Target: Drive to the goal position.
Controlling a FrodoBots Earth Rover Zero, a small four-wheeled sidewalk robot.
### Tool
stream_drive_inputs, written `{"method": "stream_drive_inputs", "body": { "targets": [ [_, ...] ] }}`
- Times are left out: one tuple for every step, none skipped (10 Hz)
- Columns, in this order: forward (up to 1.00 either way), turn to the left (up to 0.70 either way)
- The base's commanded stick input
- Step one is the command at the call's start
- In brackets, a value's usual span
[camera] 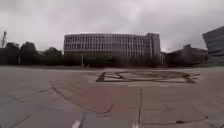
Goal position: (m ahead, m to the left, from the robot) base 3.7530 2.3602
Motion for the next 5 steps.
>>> {"method": "stream_drive_inputs", "body": {
  "targets": [
    [0.70,0.00],
    [0.70,0.00],
    [0.70,0.00],
    [0.70,0.00],
    [0.70,0.00]
  ]
}}
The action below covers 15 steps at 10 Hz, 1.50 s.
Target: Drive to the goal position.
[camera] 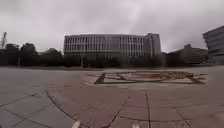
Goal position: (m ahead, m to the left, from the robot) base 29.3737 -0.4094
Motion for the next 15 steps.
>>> {"method": "stream_drive_inputs", "body": {
  "targets": [
    [0.70,0.00],
    [0.70,0.00],
    [0.70,0.00],
    [0.70,0.00],
    [0.70,0.00],
    [0.70,0.00],
    [0.70,0.00],
    [0.70,0.00],
    [0.70,0.00],
    [0.70,0.00],
    [0.70,0.00],
    [0.70,0.00],
    [0.70,0.00],
    [0.70,0.00],
    [0.70,0.00]
  ]
}}
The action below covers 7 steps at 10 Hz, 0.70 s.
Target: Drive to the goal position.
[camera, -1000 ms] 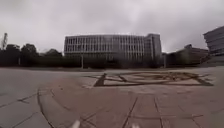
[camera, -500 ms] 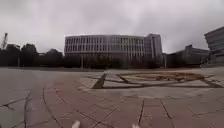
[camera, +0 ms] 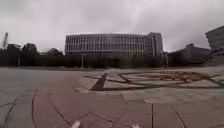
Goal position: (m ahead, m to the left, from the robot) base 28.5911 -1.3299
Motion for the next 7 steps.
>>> {"method": "stream_drive_inputs", "body": {
  "targets": [
    [0.70,0.00],
    [0.70,0.00],
    [0.70,0.00],
    [0.70,0.00],
    [0.70,0.00],
    [0.70,0.00],
    [0.70,0.00]
  ]
}}
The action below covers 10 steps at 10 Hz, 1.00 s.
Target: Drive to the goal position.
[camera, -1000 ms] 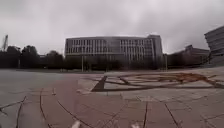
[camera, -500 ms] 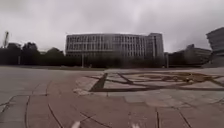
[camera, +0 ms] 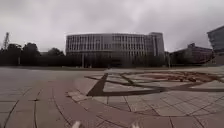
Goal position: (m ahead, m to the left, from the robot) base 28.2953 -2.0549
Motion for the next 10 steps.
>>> {"method": "stream_drive_inputs", "body": {
  "targets": [
    [0.70,0.00],
    [0.70,0.00],
    [0.70,0.00],
    [0.70,0.00],
    [0.70,0.00],
    [0.70,0.00],
    [0.70,0.00],
    [0.70,0.00],
    [0.70,0.00],
    [0.70,0.00]
  ]
}}
